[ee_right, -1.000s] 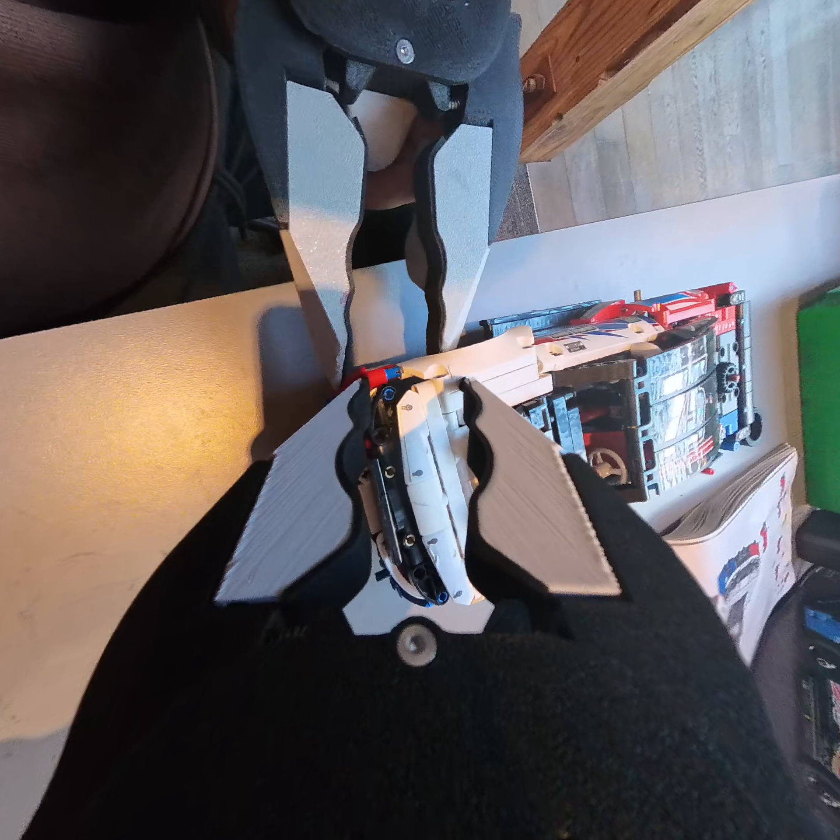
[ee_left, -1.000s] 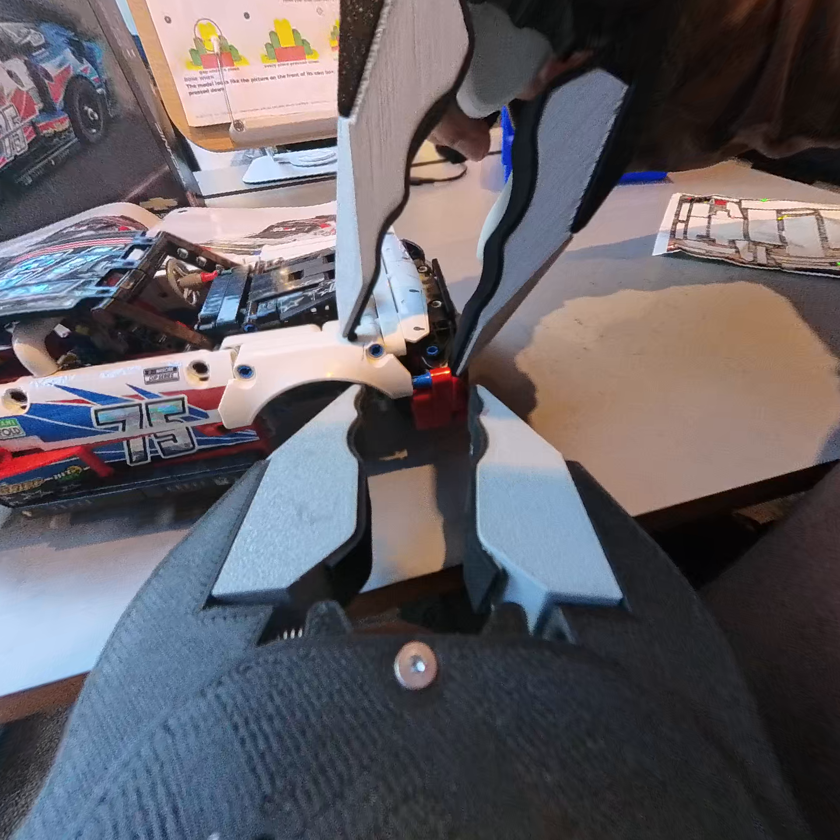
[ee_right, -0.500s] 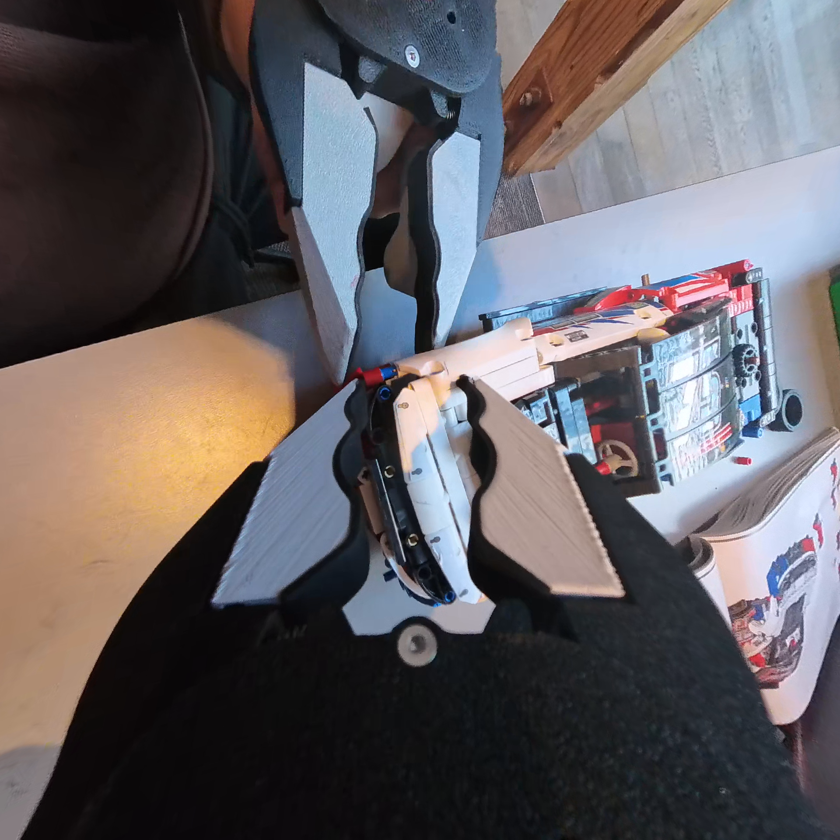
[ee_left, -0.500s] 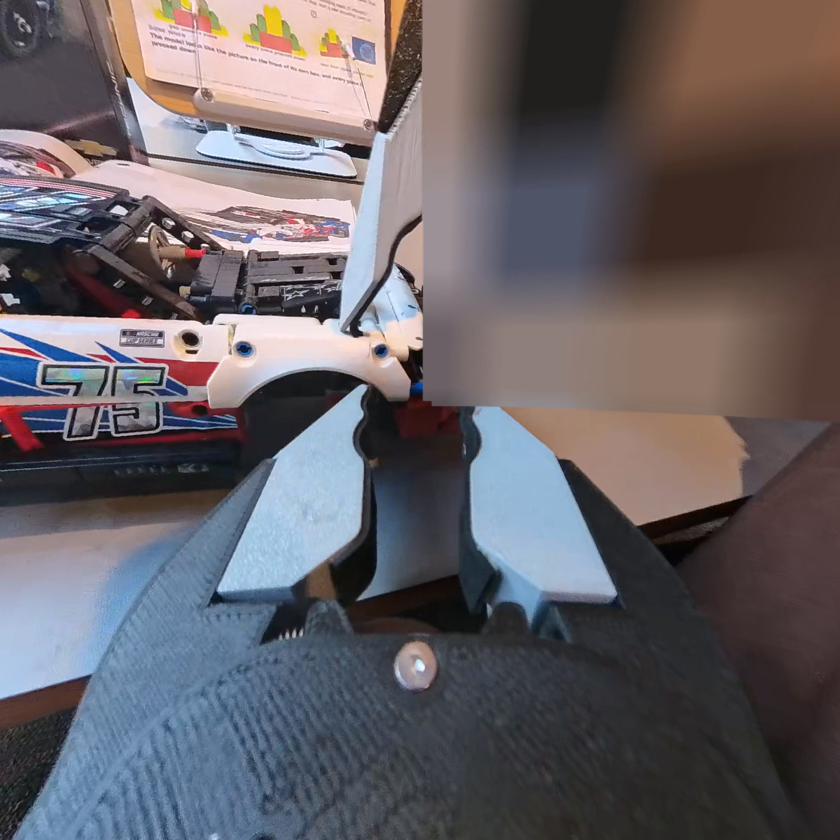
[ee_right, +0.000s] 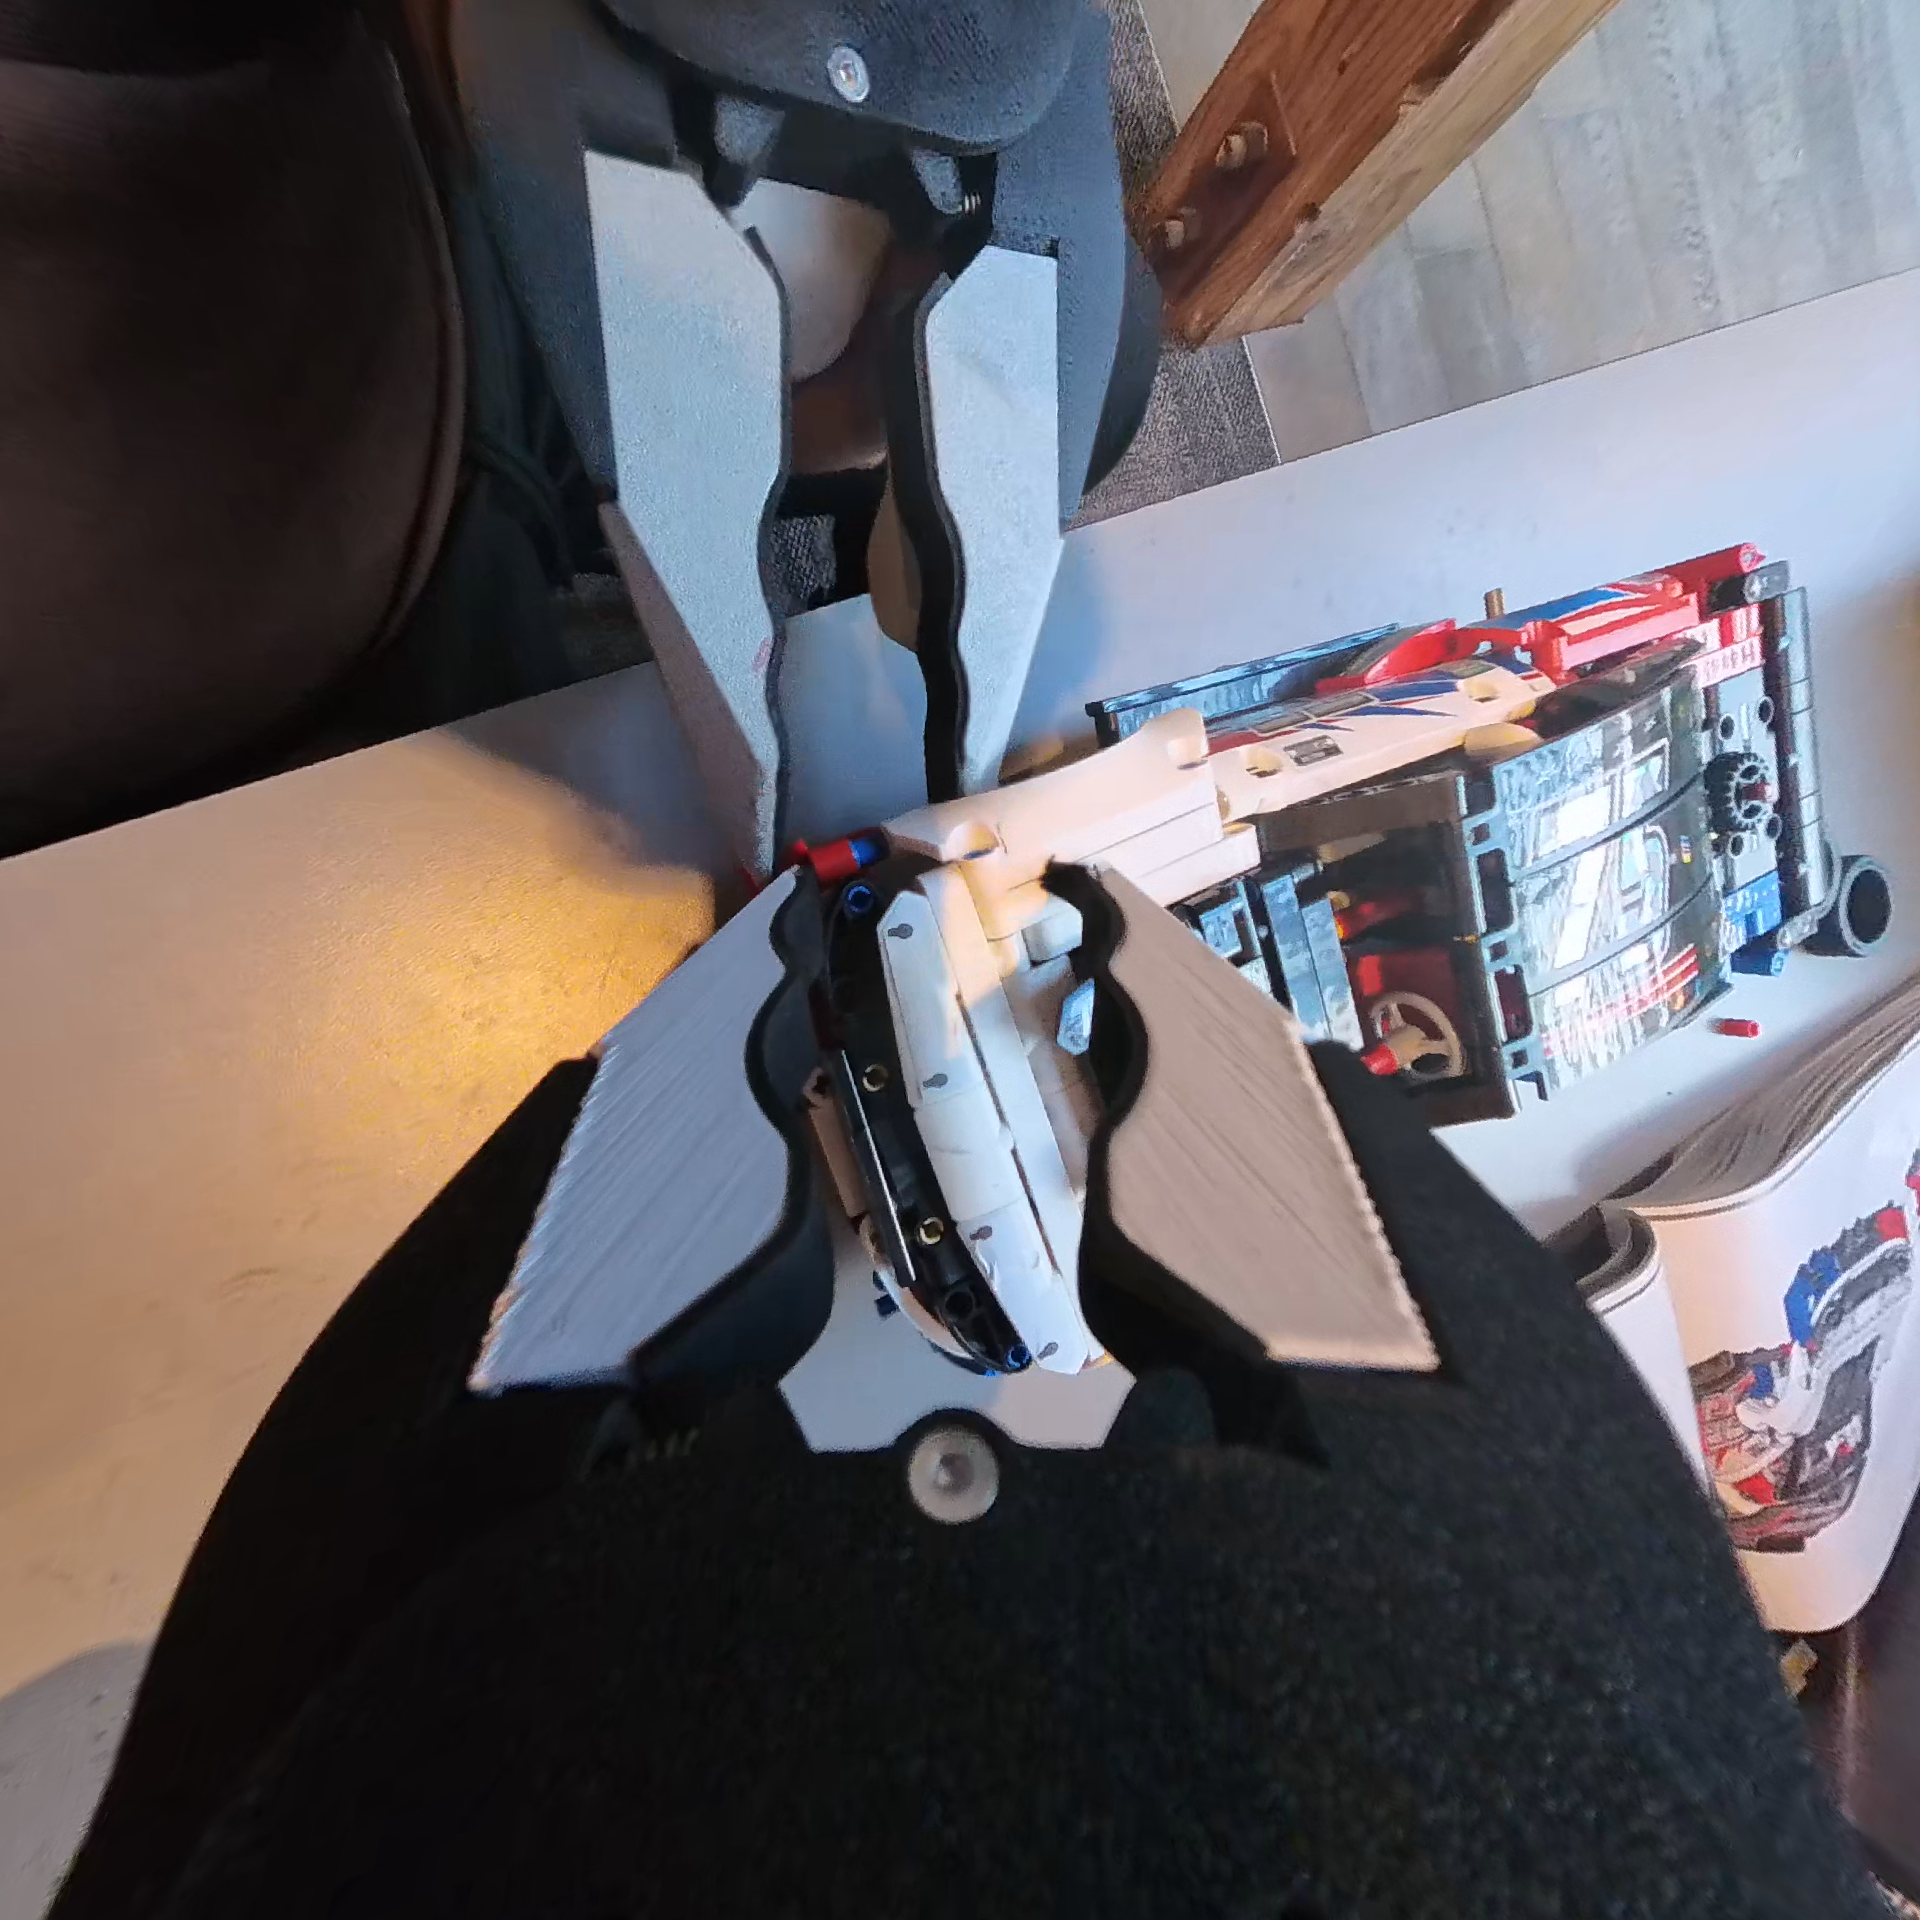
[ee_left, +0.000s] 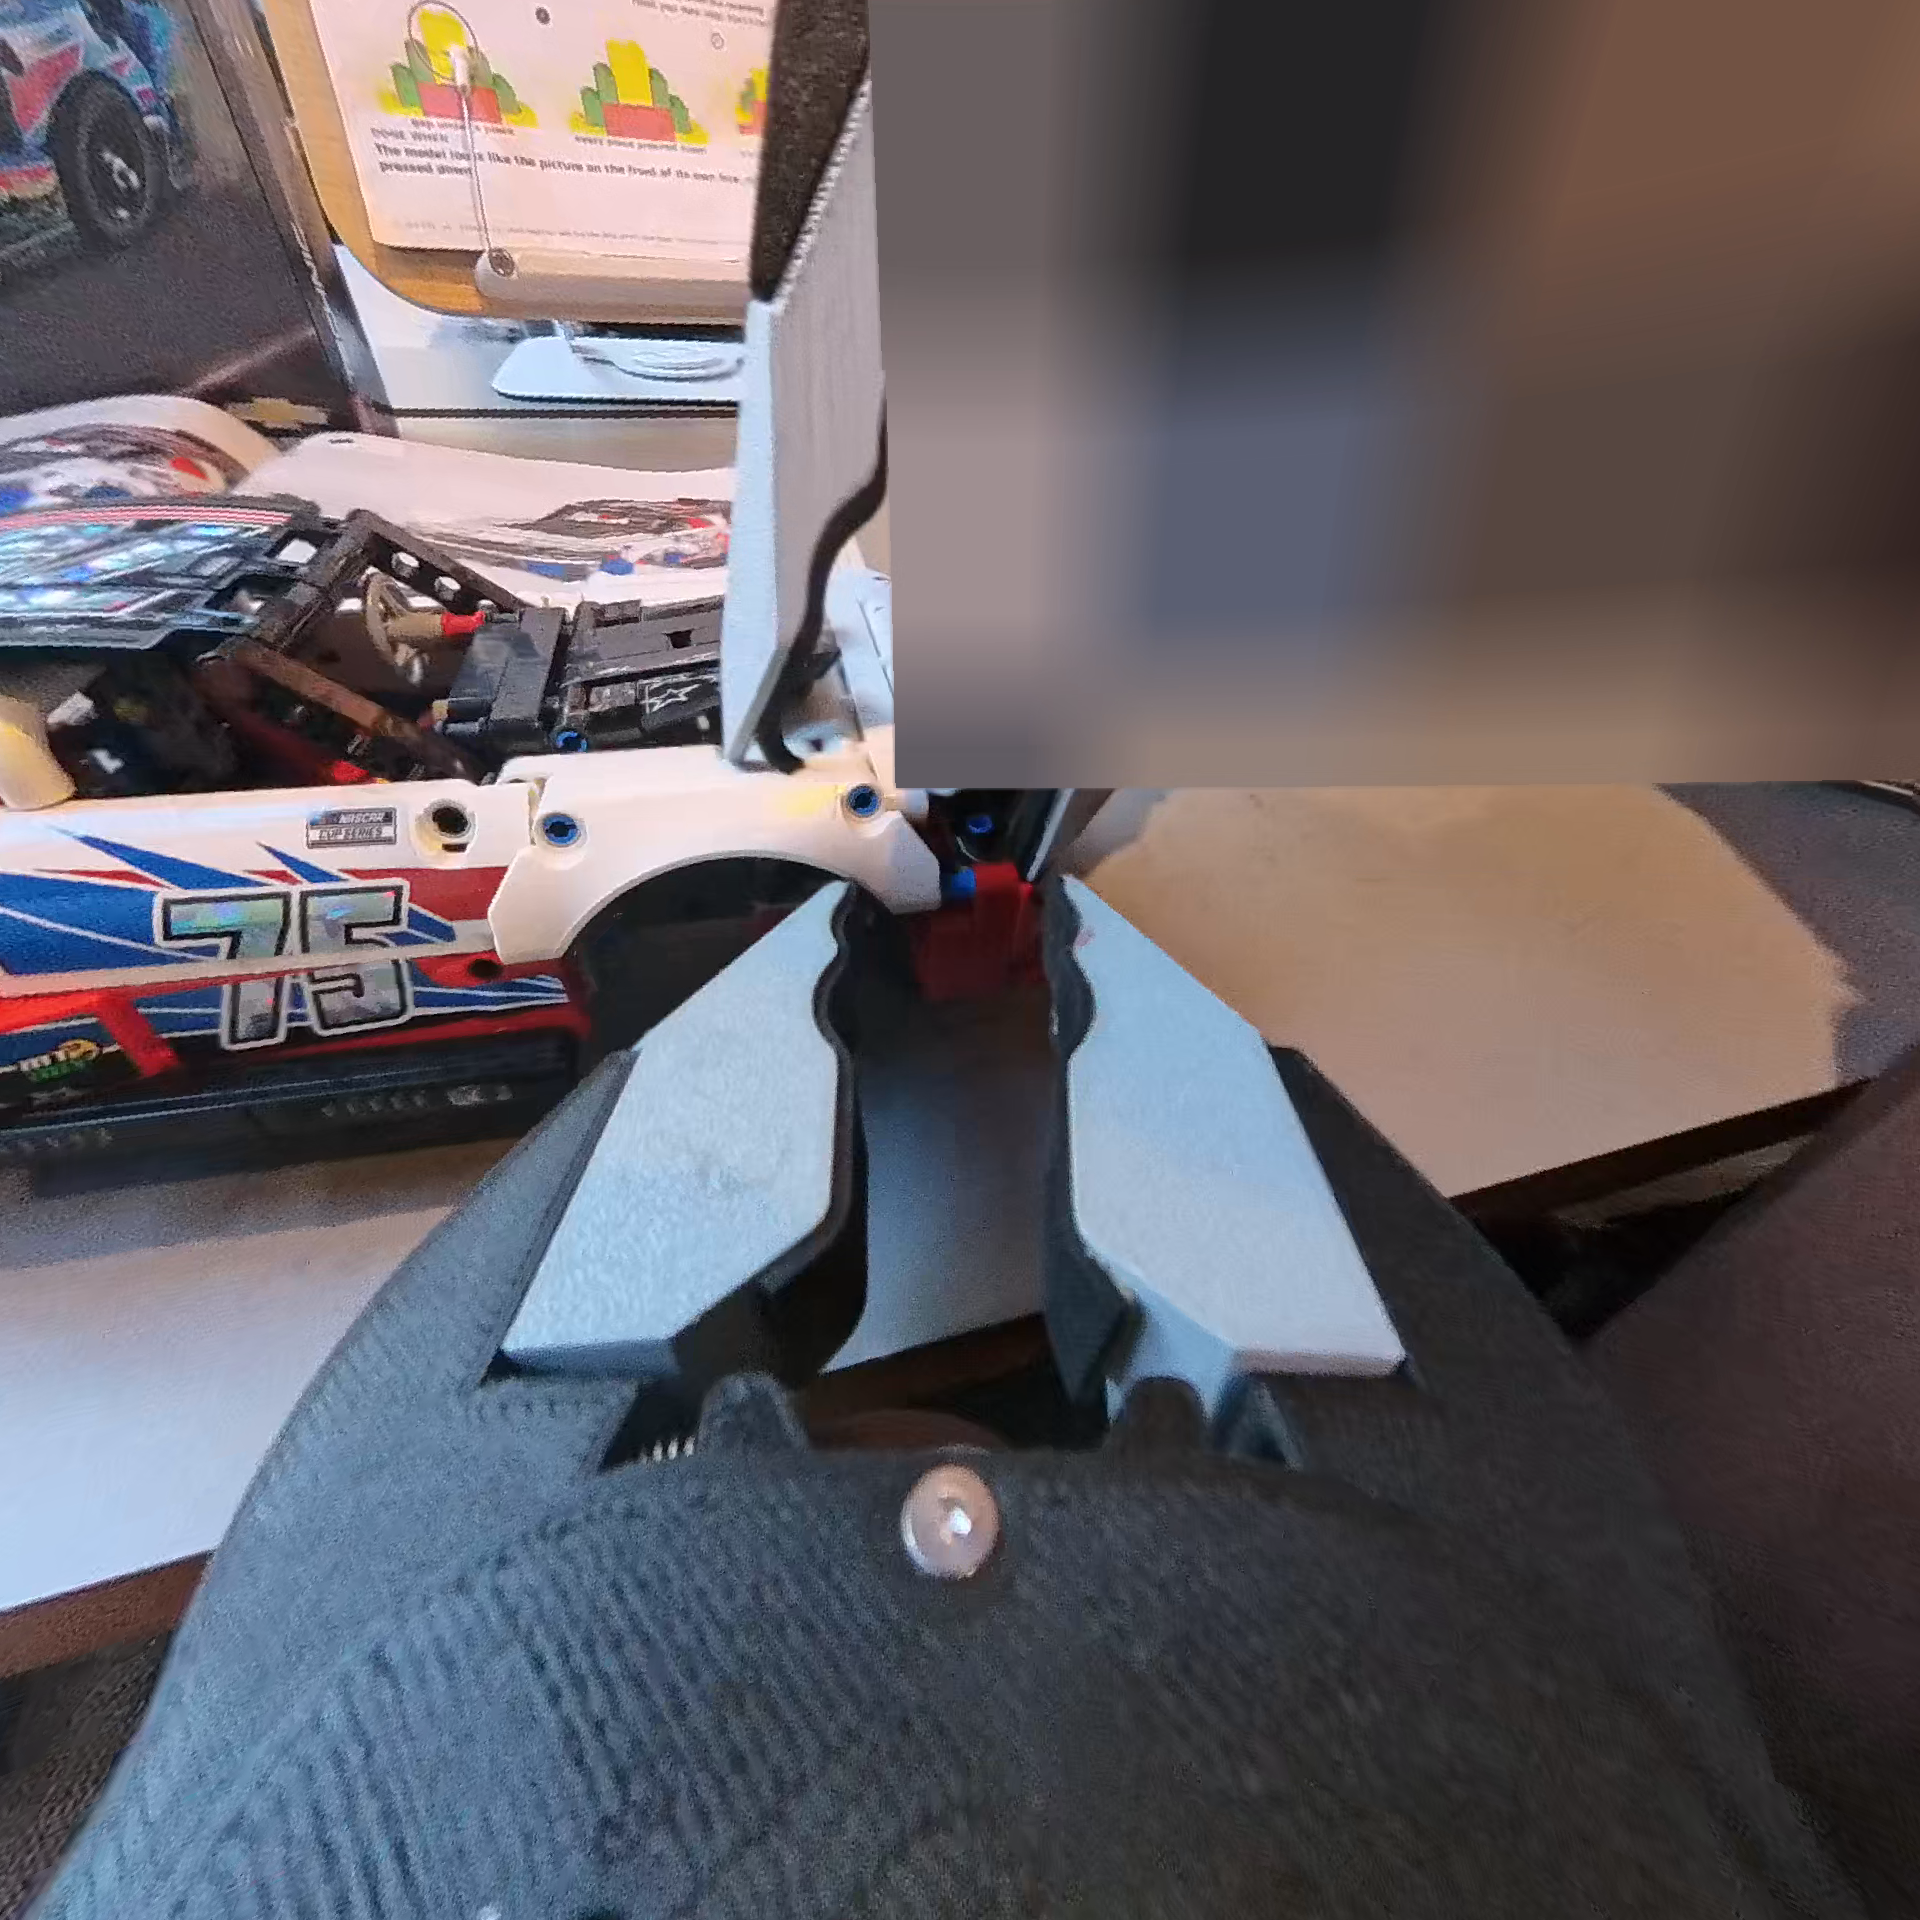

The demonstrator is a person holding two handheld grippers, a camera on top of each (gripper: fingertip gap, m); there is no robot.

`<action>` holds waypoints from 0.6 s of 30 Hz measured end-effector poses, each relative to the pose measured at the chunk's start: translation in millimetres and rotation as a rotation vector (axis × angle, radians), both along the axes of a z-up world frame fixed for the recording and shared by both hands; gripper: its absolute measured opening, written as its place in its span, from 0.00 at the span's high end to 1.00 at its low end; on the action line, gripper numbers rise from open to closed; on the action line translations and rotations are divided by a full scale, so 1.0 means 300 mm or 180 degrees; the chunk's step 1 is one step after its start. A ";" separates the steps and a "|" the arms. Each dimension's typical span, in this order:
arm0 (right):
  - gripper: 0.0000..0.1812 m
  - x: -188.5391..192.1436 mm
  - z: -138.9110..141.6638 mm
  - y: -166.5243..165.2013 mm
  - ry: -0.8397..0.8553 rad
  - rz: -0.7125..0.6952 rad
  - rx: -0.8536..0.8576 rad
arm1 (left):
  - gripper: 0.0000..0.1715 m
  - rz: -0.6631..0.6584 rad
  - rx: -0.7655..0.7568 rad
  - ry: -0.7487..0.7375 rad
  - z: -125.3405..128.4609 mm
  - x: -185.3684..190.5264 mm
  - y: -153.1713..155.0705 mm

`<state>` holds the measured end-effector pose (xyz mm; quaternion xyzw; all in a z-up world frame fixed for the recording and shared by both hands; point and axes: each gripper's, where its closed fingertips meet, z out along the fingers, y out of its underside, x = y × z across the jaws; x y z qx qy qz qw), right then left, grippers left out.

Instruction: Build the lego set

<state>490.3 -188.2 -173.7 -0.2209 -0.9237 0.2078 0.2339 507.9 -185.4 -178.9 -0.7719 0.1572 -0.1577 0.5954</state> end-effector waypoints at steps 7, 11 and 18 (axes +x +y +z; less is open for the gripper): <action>0.76 -0.003 -0.006 -0.012 0.0072 0.0030 0.0043 | 0.83 0.0123 0.0088 0.0084 -0.006 0.002 -0.002; 0.77 -0.003 -0.005 -0.014 0.0066 0.0059 0.0049 | 0.84 0.0141 0.0129 0.0174 -0.009 -0.001 0.001; 0.79 0.004 -0.006 -0.008 0.0063 0.0068 0.0022 | 0.85 0.0164 0.0097 0.0502 -0.013 0.009 0.011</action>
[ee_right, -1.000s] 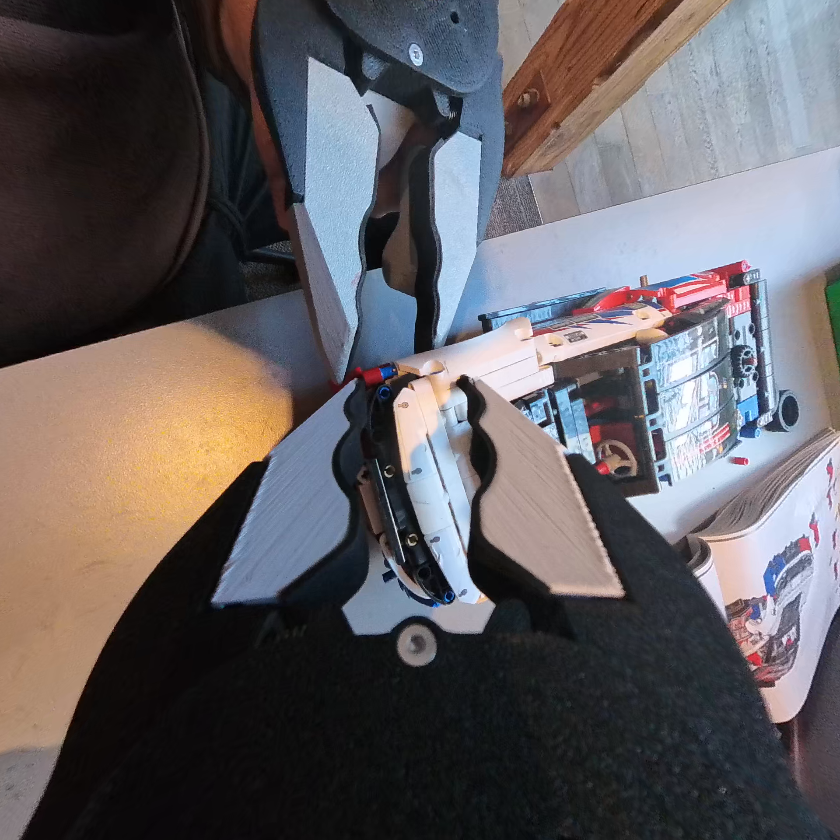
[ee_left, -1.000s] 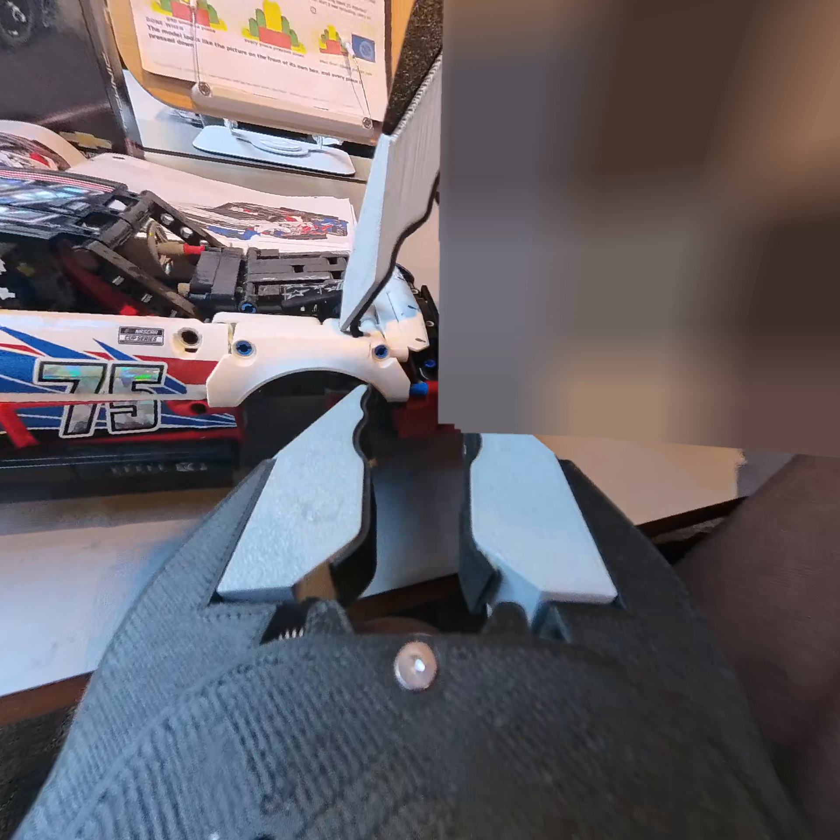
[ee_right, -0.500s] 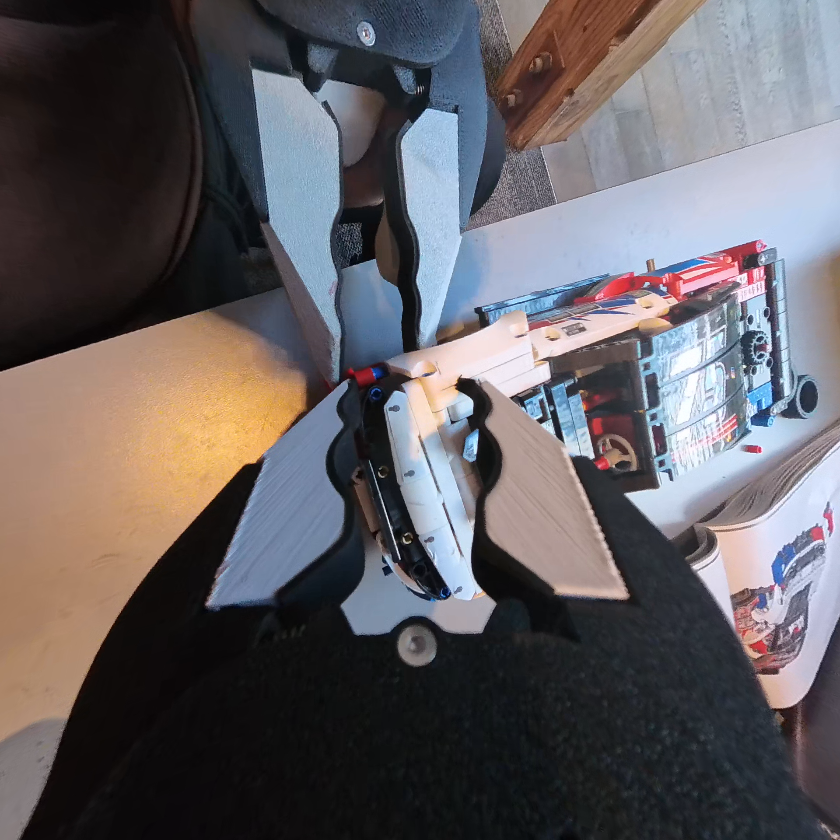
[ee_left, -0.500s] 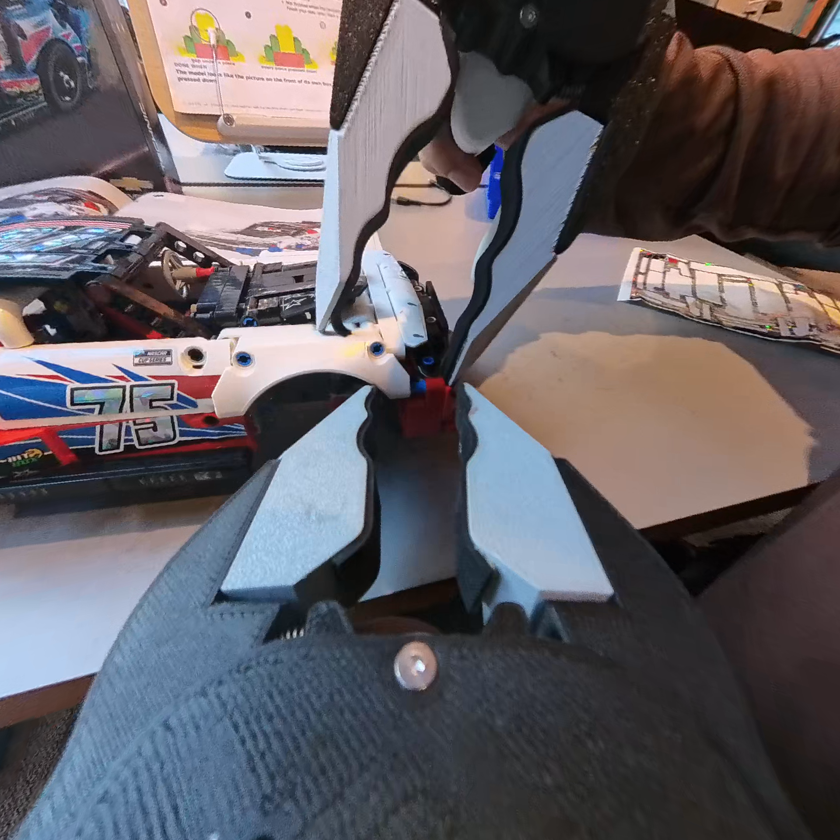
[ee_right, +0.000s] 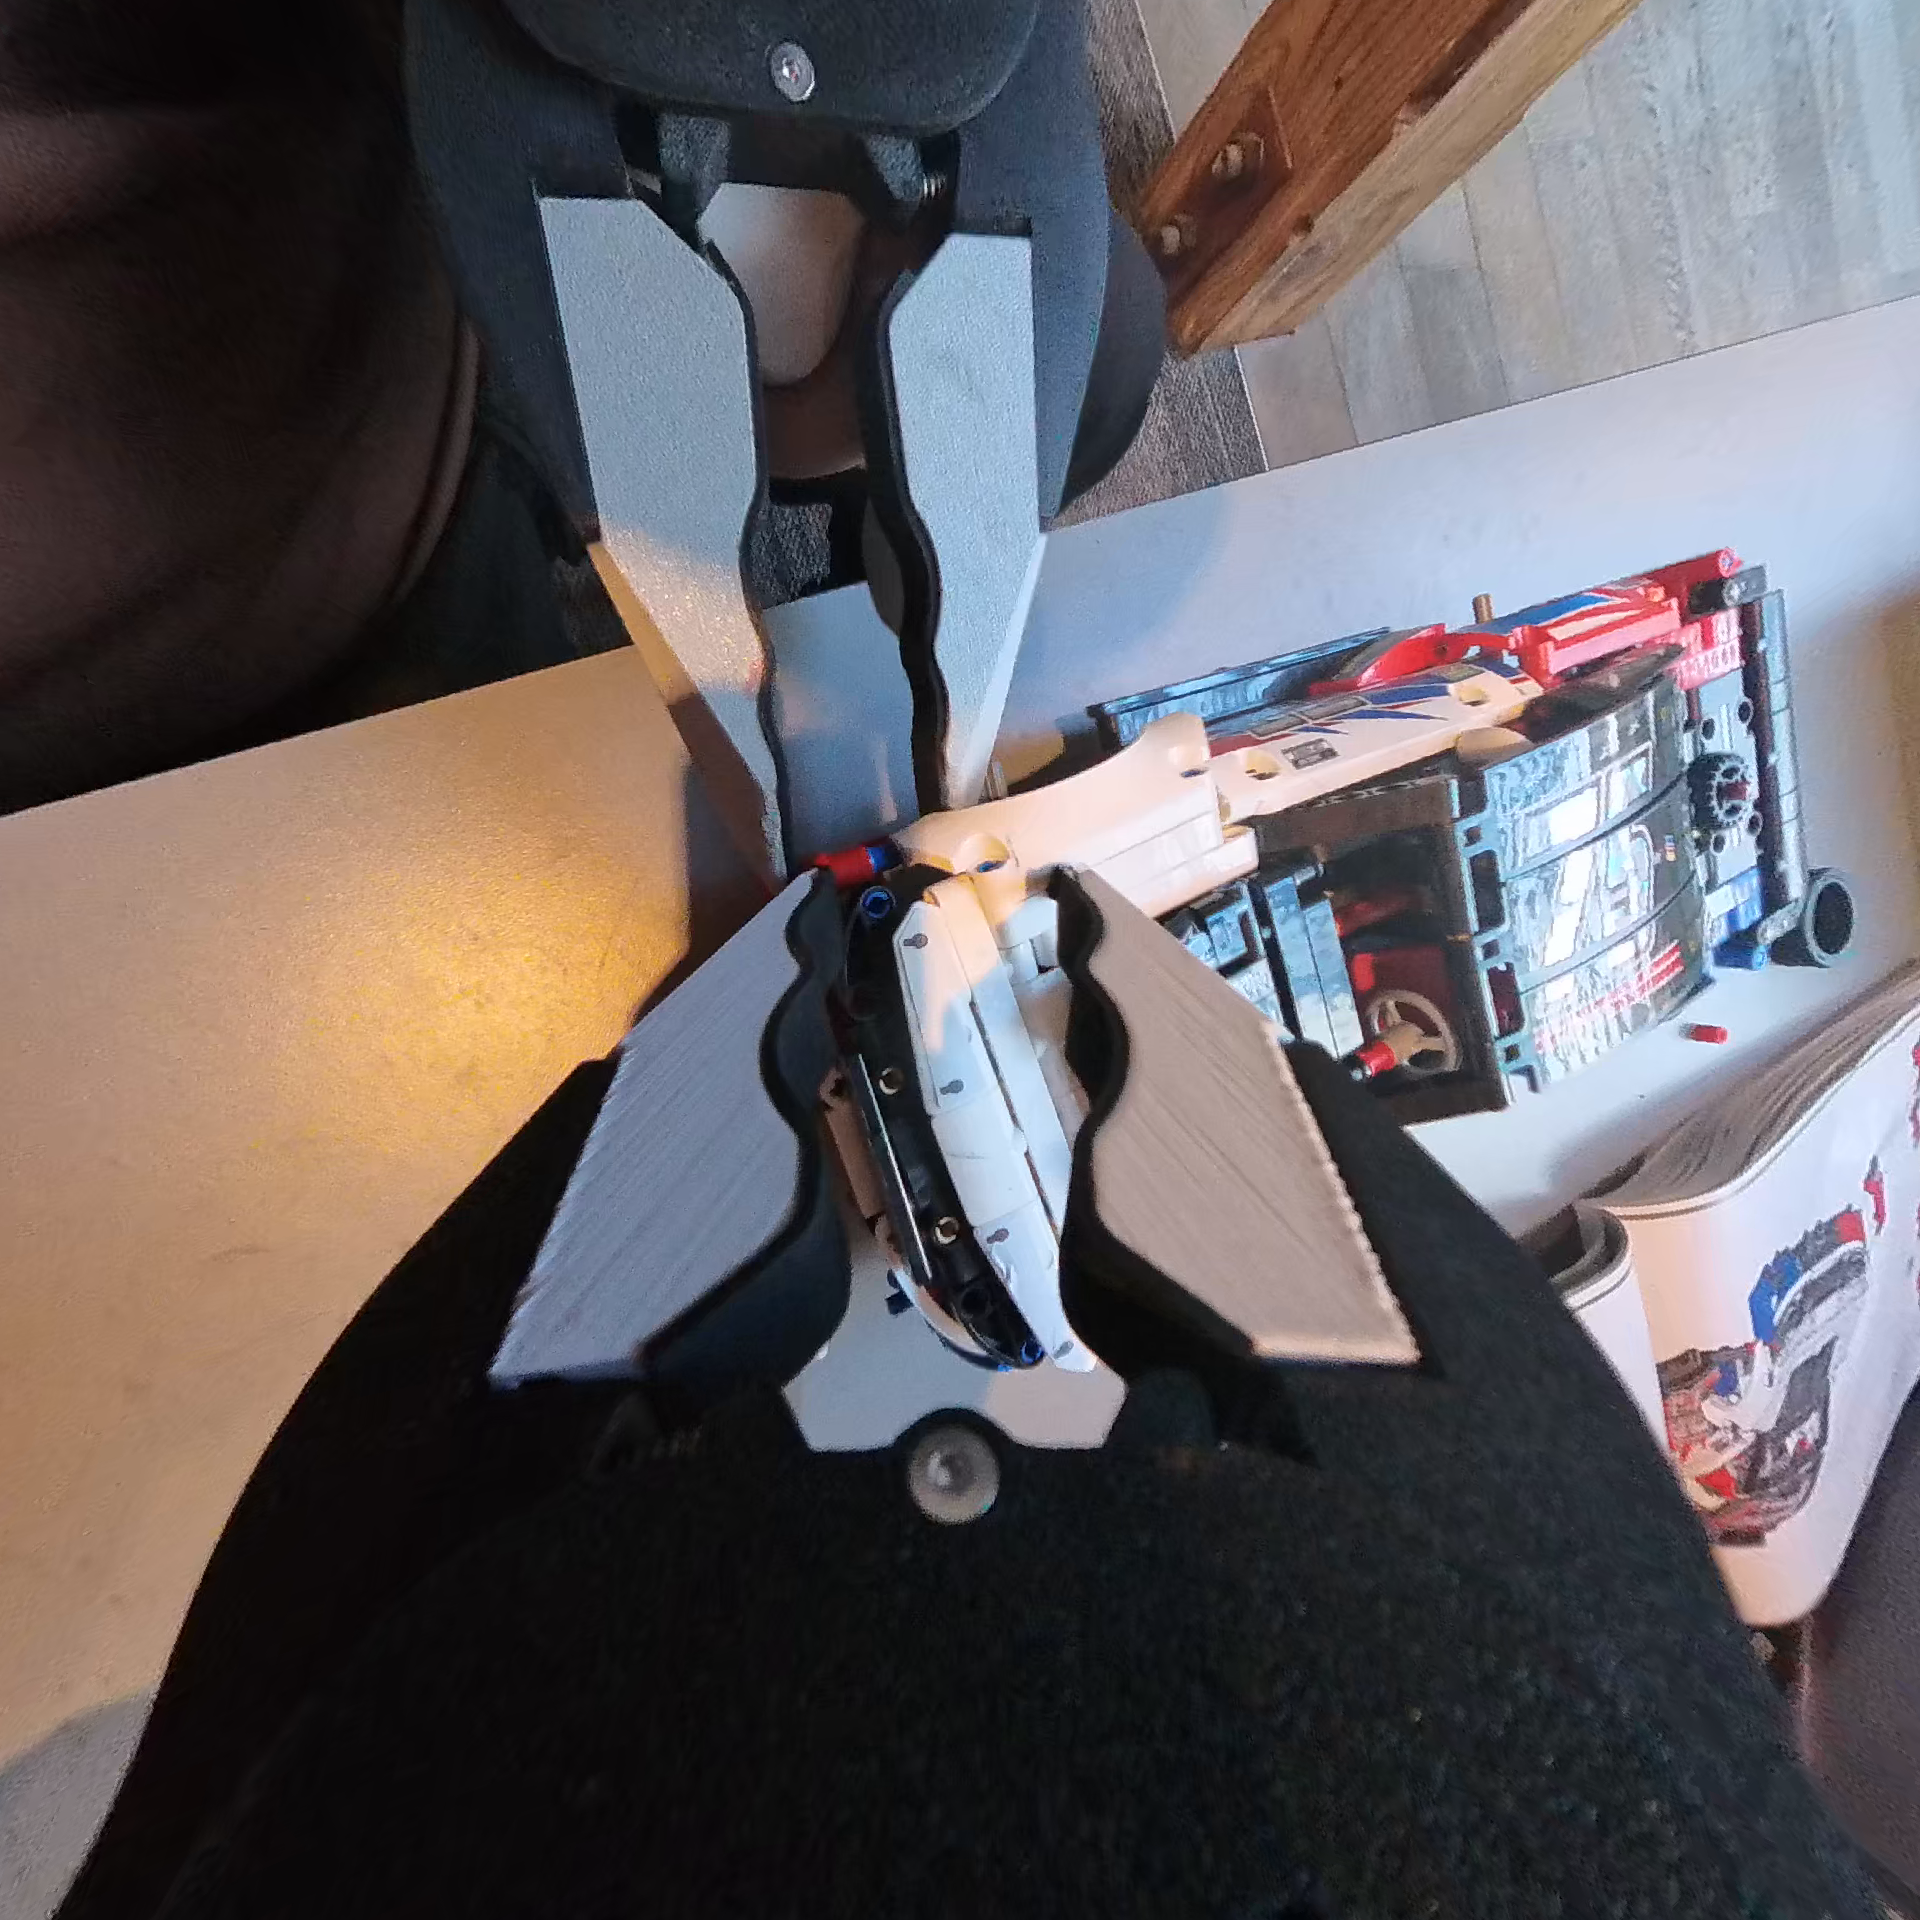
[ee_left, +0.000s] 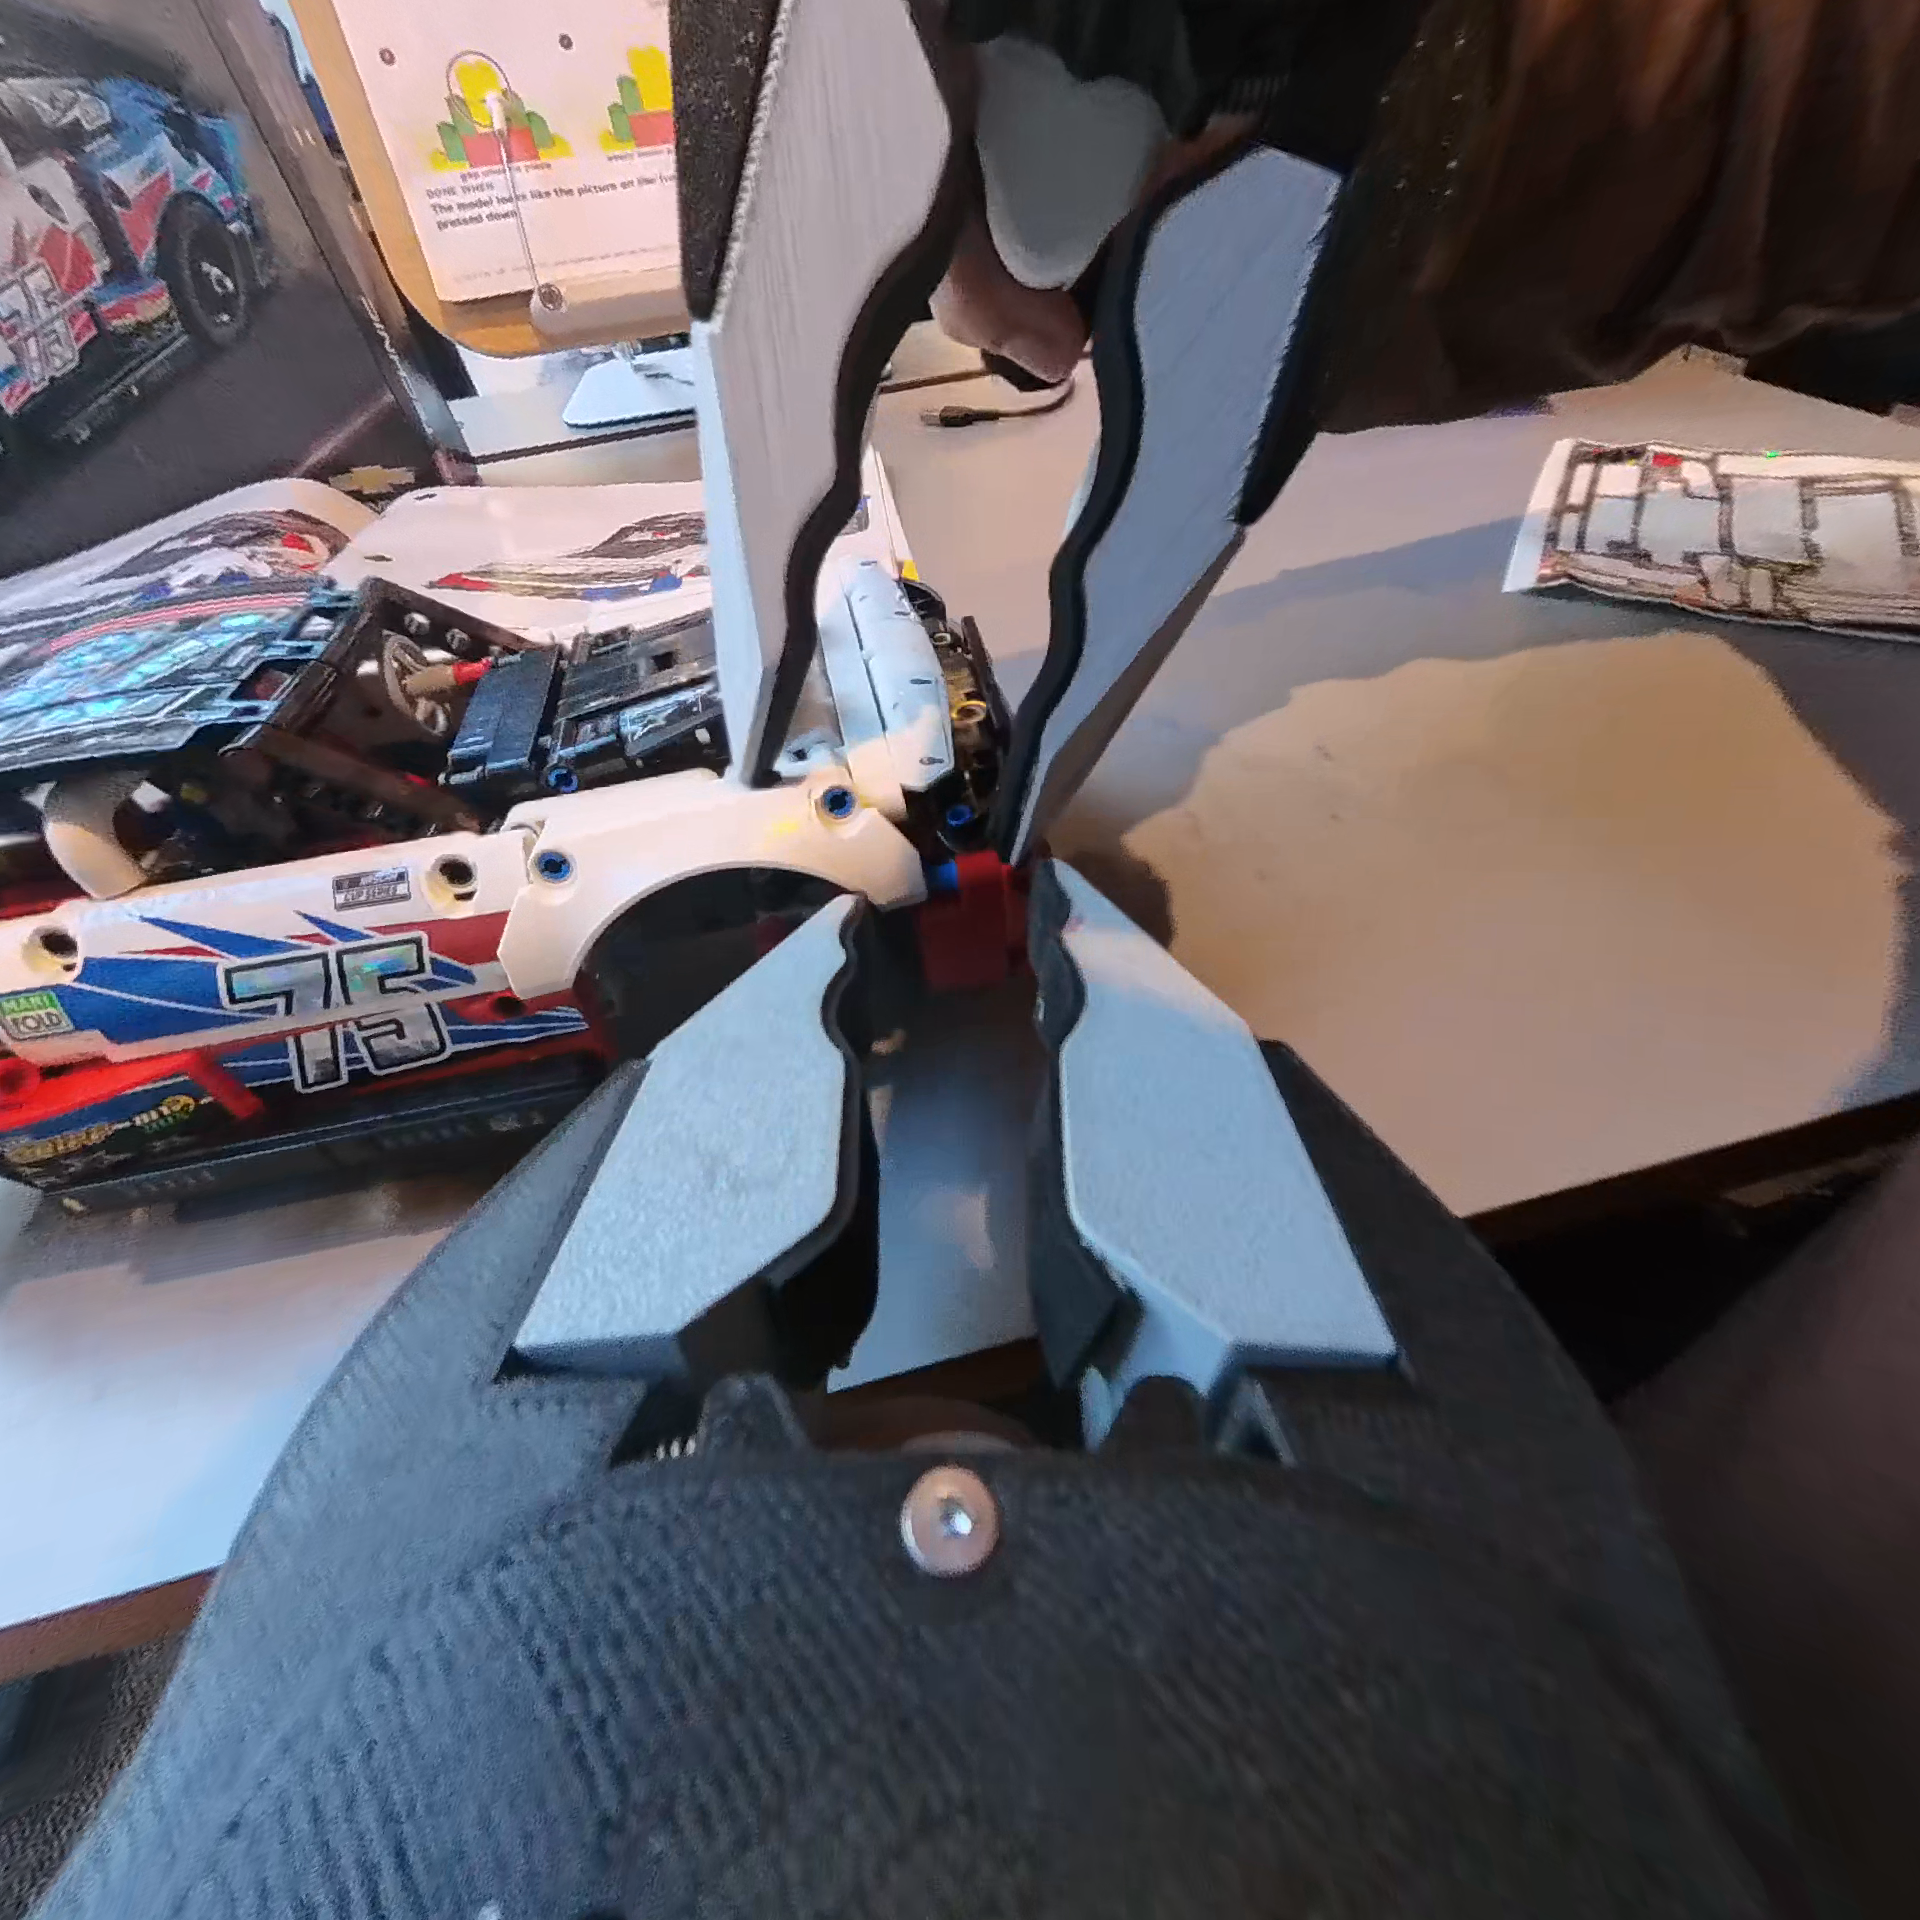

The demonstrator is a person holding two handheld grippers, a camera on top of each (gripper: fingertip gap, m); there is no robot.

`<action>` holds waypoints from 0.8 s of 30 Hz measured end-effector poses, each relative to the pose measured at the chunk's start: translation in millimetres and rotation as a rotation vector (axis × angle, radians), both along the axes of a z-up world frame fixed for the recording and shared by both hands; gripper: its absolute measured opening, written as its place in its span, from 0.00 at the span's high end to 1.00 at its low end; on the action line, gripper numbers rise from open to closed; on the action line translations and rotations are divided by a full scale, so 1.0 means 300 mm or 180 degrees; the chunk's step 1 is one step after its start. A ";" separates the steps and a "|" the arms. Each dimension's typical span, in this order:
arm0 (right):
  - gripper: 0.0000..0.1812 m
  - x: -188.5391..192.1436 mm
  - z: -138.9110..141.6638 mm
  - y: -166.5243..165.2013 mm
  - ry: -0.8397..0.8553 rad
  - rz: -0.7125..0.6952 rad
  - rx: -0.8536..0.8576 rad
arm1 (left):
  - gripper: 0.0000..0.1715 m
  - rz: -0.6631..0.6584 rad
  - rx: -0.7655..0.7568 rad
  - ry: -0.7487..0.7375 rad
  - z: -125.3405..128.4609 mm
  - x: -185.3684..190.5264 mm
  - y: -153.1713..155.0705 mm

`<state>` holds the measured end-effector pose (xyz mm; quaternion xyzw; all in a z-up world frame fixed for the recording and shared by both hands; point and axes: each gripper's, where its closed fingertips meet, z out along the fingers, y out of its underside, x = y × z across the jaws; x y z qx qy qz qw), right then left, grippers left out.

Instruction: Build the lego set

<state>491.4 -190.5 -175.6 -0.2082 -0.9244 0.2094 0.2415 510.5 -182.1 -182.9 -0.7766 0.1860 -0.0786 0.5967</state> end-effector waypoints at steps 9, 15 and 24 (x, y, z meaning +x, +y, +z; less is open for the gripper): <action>0.80 0.003 -0.004 0.004 0.0124 0.0155 -0.0090 | 0.86 -0.0220 0.0004 0.0143 -0.003 0.009 0.003; 0.80 0.013 0.002 -0.008 0.0282 0.0337 -0.0380 | 0.86 -0.0372 -0.0116 -0.0505 -0.002 0.007 -0.002; 1.00 0.046 0.053 -0.044 0.0517 0.0560 -0.0784 | 0.88 -0.0102 0.0154 -0.0663 0.026 0.000 0.023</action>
